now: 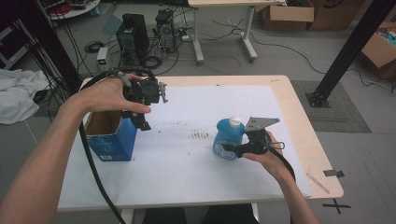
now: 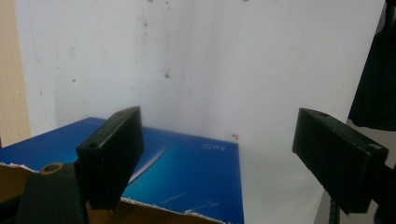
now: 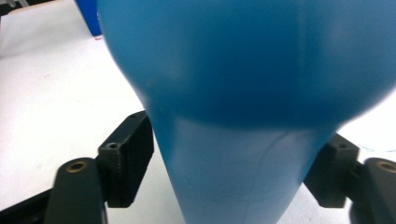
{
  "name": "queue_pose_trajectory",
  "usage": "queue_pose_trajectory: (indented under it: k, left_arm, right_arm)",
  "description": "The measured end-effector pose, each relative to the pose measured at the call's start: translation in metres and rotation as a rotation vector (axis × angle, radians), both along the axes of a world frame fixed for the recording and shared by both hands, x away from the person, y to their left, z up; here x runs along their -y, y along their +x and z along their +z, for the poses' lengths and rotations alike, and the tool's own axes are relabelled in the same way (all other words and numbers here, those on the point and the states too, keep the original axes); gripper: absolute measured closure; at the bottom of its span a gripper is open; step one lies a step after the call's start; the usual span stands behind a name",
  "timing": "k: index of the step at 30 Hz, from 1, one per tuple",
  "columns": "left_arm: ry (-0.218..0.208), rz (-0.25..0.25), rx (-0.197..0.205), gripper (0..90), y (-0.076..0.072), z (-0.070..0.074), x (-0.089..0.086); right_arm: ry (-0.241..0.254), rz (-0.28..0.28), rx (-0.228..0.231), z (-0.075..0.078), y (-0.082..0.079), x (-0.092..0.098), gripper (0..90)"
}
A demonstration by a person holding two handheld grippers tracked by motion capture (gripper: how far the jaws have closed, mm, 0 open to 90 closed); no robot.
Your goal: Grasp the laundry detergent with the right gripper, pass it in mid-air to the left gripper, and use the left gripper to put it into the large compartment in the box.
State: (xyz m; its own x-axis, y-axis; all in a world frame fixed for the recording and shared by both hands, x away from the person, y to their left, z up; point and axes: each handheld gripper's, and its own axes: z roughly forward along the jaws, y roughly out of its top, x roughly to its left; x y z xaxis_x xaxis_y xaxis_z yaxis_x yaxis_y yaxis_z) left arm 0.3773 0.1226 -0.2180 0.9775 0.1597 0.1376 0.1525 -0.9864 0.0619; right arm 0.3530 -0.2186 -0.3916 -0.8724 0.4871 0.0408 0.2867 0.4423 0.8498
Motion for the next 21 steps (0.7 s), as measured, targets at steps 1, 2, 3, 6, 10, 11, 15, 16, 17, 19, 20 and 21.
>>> queue_pose_trajectory:
  k: [1,2,3,6,10,11,15,16,17,19,20,21]
  left_arm:
    - [0.000,0.000,0.000,17.3,0.0000,0.0000,0.0000]
    - [0.001,-0.001,0.000,17.3,-0.0002,-0.0002,0.0003]
    - [0.001,-0.001,0.000,17.3,-0.0002,-0.0002,0.0003]
    - [0.001,0.000,-0.001,17.3,-0.0005,-0.0004,0.0004]
    - [0.003,-0.001,-0.002,17.3,-0.0002,-0.0002,-0.0002]
    - [0.003,-0.001,-0.002,17.3,-0.0001,-0.0002,-0.0003]
    - [0.002,0.000,-0.001,17.3,-0.0001,-0.0010,-0.0009]
    - [0.000,0.002,-0.002,17.3,-0.0002,-0.0013,-0.0010]
    - [0.000,0.002,-0.002,17.3,-0.0002,-0.0013,-0.0010]
    - [-0.004,0.002,0.000,17.3,-0.0002,-0.0022,-0.0015]
    - [-0.002,0.002,-0.002,17.3,-0.0002,-0.0022,-0.0016]
    - [0.000,0.002,-0.004,17.3,-0.0001,-0.0021,-0.0019]
  right_arm:
    - [0.000,0.000,0.000,0.0000,0.0000,0.0000,28.4]
    - [0.003,0.003,-0.003,-0.0008,0.0001,-0.0002,29.8]
    - [0.003,0.003,-0.003,-0.0008,0.0001,-0.0002,29.8]
    - [0.015,0.000,-0.009,-0.0024,0.0009,0.0003,32.4]
    - [0.018,0.001,-0.014,-0.0031,0.0018,0.0003,32.7]
    - [0.017,0.001,-0.013,-0.0031,0.0018,0.0002,32.9]
    - [0.021,0.006,-0.014,-0.0036,0.0020,0.0000,36.3]
    - [0.025,0.006,-0.013,-0.0037,0.0020,-0.0001,36.9]
    - [0.025,0.006,-0.013,-0.0037,0.0020,-0.0001,36.9]
    - [0.031,0.004,-0.014,-0.0043,0.0021,-0.0003,37.2]
    - [0.033,0.002,-0.016,-0.0047,0.0022,-0.0004,37.2]
    - [0.031,0.001,-0.017,-0.0055,0.0022,-0.0004,37.7]
